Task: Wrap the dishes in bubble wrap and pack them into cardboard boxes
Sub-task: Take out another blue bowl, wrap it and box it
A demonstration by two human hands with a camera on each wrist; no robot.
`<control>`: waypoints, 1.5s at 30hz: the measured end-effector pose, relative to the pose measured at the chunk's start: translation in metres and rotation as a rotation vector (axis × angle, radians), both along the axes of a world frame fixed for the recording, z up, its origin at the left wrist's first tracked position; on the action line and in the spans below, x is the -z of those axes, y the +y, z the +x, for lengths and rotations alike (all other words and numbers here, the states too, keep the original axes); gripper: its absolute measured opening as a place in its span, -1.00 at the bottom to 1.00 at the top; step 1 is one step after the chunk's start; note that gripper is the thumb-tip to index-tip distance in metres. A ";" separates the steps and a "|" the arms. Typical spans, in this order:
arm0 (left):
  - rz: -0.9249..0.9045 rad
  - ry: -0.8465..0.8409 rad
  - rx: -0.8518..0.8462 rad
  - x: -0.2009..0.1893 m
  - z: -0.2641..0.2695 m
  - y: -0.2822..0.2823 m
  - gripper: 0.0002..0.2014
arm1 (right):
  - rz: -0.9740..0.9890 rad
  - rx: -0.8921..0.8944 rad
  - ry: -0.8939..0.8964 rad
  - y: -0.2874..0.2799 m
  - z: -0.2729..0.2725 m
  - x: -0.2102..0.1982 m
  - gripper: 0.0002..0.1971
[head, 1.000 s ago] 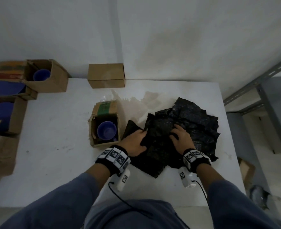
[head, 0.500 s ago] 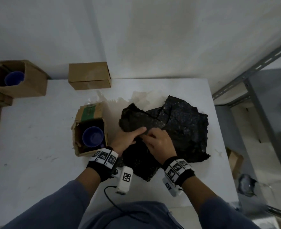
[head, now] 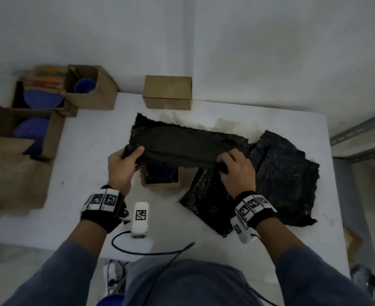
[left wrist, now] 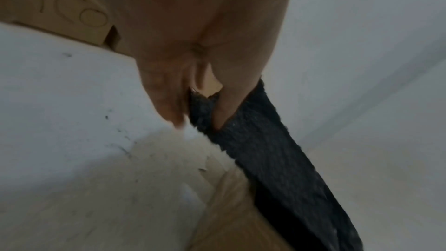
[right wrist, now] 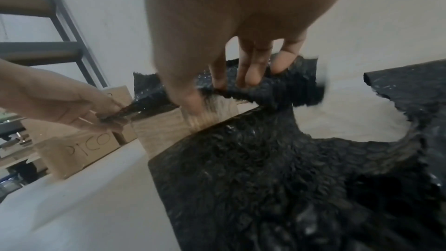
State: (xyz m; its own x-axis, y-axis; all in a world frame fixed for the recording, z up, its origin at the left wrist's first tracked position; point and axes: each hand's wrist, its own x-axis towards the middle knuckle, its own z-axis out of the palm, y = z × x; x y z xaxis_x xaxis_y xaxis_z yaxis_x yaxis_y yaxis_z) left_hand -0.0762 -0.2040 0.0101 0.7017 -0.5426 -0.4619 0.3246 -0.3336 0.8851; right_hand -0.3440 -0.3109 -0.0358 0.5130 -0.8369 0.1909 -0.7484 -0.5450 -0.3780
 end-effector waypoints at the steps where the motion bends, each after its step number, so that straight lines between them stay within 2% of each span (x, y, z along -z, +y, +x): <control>1: 0.008 -0.009 -0.018 0.001 0.011 0.010 -0.82 | -0.002 -0.021 -0.013 0.001 0.008 0.000 -0.68; 5: 0.141 -0.184 0.011 0.014 0.048 0.053 -0.82 | 0.040 -0.168 -0.011 0.017 0.038 0.002 -0.55; 6: 0.206 -0.236 0.047 0.017 0.054 0.061 -0.77 | 0.061 -0.212 0.018 0.021 0.042 0.003 -0.53; 9: 0.383 -0.336 0.156 0.023 0.060 0.078 -0.45 | 0.163 -0.274 0.159 0.035 0.048 0.004 -0.52; 10: 0.399 -0.412 0.157 0.023 0.059 0.080 -0.38 | 0.182 -0.264 0.177 0.037 0.049 0.003 -0.51; 12: 0.321 -0.724 0.172 0.019 0.052 0.081 -0.42 | 0.172 -0.228 0.122 0.040 0.052 -0.002 -0.53; 14: 0.181 -1.013 0.352 0.011 0.042 0.070 -0.57 | 0.147 -0.186 0.015 0.036 0.061 -0.009 -0.64; 16: 0.052 -1.110 0.643 0.009 0.033 0.052 -0.67 | 0.138 -0.145 -0.034 0.030 0.073 -0.015 -0.68; 17: 0.035 -1.111 0.771 0.009 0.030 0.041 -0.67 | 0.143 -0.131 -0.023 0.027 0.081 -0.016 -0.63; 19: 0.128 -1.101 0.978 0.014 0.026 0.023 -0.57 | 0.189 -0.135 0.057 0.022 0.094 -0.018 -0.44; 21: 0.301 -1.119 1.142 0.021 0.025 0.015 -0.36 | 0.268 -0.179 0.191 0.019 0.103 -0.017 -0.27; 23: 0.376 -1.153 1.209 0.029 0.029 0.016 -0.22 | 0.349 -0.208 0.292 0.016 0.105 -0.014 -0.16; 26: 0.350 -1.192 1.181 0.037 0.036 0.022 -0.12 | 0.451 -0.209 0.330 0.015 0.101 -0.010 -0.08; 32: 0.399 -1.372 1.173 0.043 0.045 0.022 -0.03 | 0.438 -0.219 0.373 0.013 0.103 -0.013 0.01; 37: 0.312 -1.376 1.220 0.046 0.061 0.019 -0.03 | 0.299 -0.216 0.483 0.017 0.108 -0.012 0.04; 39: 0.266 -1.274 1.180 0.043 0.067 0.018 0.00 | 0.303 -0.223 0.484 0.019 0.108 -0.010 -0.03; 40: 0.272 -1.180 1.094 0.041 0.069 0.019 0.00 | 0.323 -0.209 0.444 0.020 0.108 -0.009 -0.12; 43: 0.361 -0.886 0.646 0.042 0.074 0.025 -0.17 | 0.266 -0.109 0.260 0.022 0.111 -0.012 -0.56; 45: 0.477 -0.570 0.455 0.051 0.084 0.026 -0.23 | 0.203 -0.077 0.152 0.024 0.113 -0.014 -0.75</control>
